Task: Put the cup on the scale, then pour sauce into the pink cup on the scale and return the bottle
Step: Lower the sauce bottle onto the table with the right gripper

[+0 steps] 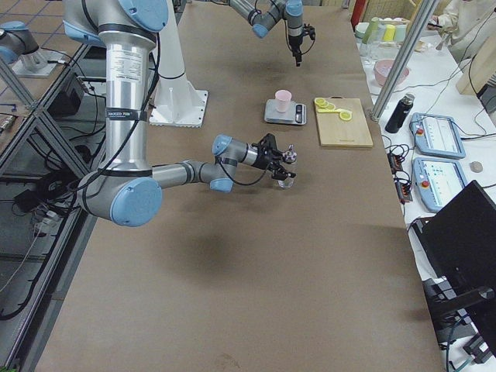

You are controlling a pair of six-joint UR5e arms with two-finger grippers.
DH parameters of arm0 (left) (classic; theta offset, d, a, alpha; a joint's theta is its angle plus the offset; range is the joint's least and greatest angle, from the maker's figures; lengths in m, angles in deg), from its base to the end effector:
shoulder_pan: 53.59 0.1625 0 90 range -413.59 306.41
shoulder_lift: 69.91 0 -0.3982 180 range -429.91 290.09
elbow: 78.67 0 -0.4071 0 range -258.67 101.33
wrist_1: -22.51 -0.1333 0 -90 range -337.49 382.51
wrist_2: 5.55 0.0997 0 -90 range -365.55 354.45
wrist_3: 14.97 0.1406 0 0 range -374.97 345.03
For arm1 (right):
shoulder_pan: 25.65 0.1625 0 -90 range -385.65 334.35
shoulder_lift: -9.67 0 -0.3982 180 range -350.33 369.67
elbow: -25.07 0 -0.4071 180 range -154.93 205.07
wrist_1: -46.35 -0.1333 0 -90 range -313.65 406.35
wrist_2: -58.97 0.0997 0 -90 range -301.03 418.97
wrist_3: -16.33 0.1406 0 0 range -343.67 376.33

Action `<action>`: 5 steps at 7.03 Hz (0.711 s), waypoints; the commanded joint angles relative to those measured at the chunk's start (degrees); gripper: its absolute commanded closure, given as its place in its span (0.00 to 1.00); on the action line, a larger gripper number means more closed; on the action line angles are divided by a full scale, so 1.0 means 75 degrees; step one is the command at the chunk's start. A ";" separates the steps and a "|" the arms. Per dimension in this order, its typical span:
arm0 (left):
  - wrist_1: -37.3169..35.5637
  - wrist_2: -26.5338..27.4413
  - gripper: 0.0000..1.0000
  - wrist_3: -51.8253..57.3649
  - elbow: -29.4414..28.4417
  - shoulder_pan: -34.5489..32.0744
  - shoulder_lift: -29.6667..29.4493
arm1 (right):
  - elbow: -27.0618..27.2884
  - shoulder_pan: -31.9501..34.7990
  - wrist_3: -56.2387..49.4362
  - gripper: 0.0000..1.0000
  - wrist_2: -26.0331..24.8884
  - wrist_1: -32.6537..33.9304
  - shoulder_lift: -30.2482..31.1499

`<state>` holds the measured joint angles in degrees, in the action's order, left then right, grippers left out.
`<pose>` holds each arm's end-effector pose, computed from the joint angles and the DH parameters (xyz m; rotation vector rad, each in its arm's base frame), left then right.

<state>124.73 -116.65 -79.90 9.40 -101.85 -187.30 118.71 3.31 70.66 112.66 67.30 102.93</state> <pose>0.4109 -0.5847 0.3839 0.1038 0.7351 -0.2650 -0.3550 -0.4439 0.5038 1.0888 -0.6898 0.2830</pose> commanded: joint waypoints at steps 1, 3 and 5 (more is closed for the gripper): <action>0.0000 0.0000 0.02 0.0009 -0.0012 0.0000 0.0008 | -0.0261 -0.0146 -0.0001 1.00 -0.0081 -0.0366 -0.0060; 0.0000 0.0000 0.02 0.0009 -0.0024 0.0000 0.0008 | -0.0298 -0.0170 -0.0013 1.00 -0.0081 -0.0380 -0.0119; 0.0000 0.0000 0.02 0.0009 -0.0024 0.0000 0.0008 | -0.0333 -0.0182 -0.0083 0.84 -0.0069 -0.0391 -0.0119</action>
<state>124.73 -116.65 -79.83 9.24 -101.83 -187.24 116.33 2.00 70.37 112.11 64.42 102.08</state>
